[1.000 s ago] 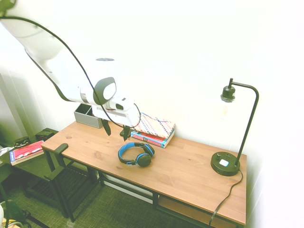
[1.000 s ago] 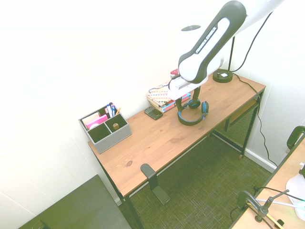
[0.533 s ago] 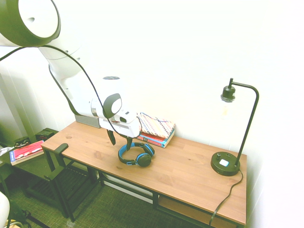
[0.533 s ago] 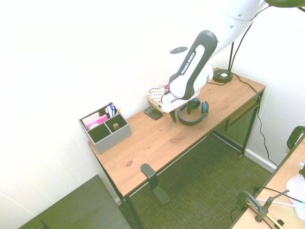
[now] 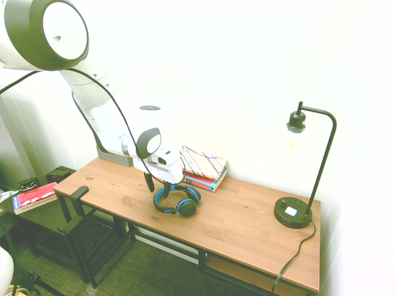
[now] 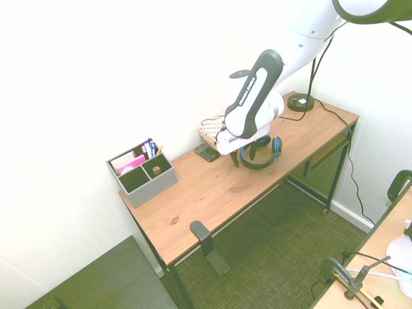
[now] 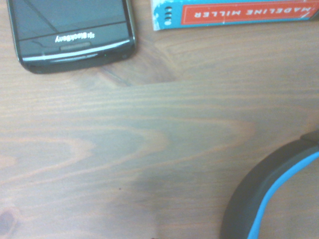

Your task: Hang the headphone

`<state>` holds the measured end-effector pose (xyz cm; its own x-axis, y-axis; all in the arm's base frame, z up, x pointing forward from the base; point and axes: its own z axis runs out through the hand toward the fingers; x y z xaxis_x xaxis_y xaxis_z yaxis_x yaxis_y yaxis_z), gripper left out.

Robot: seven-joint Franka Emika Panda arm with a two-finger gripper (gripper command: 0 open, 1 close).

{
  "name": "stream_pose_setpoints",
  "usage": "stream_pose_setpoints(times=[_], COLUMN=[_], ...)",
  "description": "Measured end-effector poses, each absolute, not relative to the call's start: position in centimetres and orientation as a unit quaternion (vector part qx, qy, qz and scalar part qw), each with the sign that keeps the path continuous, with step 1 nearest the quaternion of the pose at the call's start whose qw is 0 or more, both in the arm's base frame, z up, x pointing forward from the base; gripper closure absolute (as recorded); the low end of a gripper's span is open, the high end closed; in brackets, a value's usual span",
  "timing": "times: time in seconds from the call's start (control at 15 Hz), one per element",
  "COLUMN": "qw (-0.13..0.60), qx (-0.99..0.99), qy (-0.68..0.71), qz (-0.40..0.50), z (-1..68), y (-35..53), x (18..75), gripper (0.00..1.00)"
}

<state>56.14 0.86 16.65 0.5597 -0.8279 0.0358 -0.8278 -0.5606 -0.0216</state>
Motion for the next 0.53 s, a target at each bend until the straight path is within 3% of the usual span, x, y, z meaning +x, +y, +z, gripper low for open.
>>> stream_pose_setpoints(times=[0.53], qw=[0.007], qx=[-0.881], qy=[0.474], qz=[-0.012], z=[15.75], y=[1.46], x=[56.20], gripper=[1.00])
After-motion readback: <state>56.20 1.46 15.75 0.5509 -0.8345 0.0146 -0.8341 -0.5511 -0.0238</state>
